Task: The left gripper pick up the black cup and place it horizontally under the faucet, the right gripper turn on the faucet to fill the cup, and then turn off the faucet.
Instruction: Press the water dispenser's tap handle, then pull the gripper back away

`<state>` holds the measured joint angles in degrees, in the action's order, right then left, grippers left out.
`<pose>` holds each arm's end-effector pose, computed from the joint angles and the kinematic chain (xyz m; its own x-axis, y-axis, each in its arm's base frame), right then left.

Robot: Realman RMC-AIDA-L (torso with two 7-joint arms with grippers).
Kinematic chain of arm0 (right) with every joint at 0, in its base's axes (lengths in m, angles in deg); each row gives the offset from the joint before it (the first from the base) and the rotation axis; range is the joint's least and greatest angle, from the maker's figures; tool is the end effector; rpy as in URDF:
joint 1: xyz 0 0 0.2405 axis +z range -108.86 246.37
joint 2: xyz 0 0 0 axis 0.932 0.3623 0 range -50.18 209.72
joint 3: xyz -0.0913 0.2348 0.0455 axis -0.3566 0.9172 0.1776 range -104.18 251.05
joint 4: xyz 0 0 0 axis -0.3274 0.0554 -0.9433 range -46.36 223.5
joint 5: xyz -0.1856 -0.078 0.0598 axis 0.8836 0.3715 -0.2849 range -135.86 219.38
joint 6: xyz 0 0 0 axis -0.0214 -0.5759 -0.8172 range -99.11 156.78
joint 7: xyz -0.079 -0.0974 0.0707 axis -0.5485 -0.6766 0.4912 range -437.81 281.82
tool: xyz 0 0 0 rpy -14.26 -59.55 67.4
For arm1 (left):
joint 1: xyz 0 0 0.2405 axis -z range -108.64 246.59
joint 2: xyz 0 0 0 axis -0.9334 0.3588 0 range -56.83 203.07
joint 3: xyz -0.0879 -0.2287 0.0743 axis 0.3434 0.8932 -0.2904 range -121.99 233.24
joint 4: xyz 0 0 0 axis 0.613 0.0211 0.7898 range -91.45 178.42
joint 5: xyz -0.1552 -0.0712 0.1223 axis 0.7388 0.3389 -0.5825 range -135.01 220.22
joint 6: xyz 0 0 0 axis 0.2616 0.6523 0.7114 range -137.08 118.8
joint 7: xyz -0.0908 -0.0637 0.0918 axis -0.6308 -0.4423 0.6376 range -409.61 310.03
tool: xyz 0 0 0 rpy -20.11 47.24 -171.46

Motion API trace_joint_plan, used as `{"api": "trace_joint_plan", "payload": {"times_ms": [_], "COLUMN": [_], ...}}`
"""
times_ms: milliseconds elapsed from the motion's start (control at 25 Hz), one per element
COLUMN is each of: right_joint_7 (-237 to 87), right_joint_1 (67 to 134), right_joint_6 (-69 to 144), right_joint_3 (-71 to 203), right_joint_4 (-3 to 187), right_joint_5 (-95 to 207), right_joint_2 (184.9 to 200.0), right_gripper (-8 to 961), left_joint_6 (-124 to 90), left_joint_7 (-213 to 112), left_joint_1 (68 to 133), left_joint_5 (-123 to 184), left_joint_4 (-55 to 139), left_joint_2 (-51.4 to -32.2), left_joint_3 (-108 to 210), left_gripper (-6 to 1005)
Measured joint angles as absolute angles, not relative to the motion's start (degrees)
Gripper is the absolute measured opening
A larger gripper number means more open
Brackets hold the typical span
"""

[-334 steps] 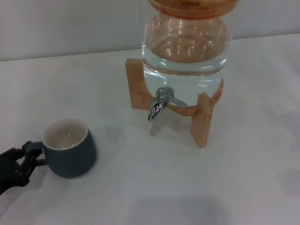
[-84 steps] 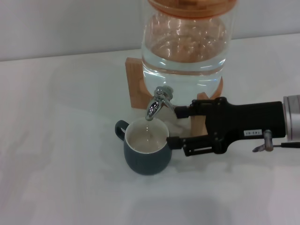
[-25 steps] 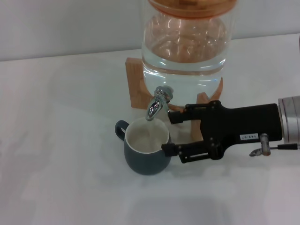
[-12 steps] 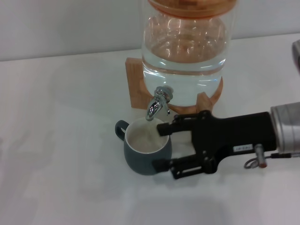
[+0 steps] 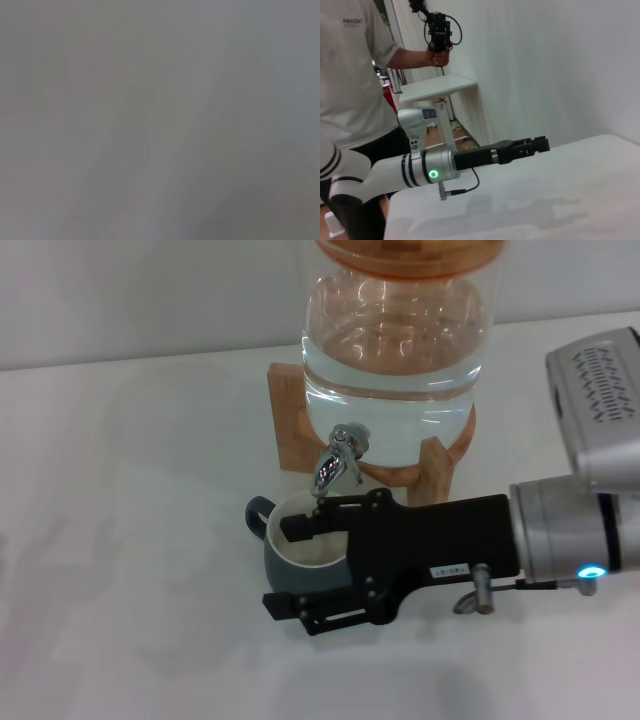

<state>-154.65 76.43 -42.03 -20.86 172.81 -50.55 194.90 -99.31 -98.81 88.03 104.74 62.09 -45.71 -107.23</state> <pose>0.1501 0.2680 -0.0169 0.8502 -0.2103 -0.4826 -0.2803 -0.9568 -0.0769 -0.3733 0.2566 0.0463 0.5280 0.0402 0.8483 0.8045 -0.3438 -0.4844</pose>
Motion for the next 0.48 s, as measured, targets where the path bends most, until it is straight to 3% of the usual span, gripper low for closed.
{"api": "trace_joint_plan", "payload": {"times_ms": [480], "right_joint_7": [-154.5], "right_joint_1": [76.8], "right_joint_6": [-36.4], "right_joint_3": [-22.9], "right_joint_4": [172.9], "right_joint_5": [-50.0], "right_joint_2": [194.9], "right_gripper": [797], "left_joint_6": [-99.3], "left_joint_7": [-98.7], "left_joint_1": [87.7], "left_joint_5": [104.7], "left_joint_4": [62.2], "left_joint_2": [-45.71], "left_joint_3": [-107.2], "left_gripper": [515]}}
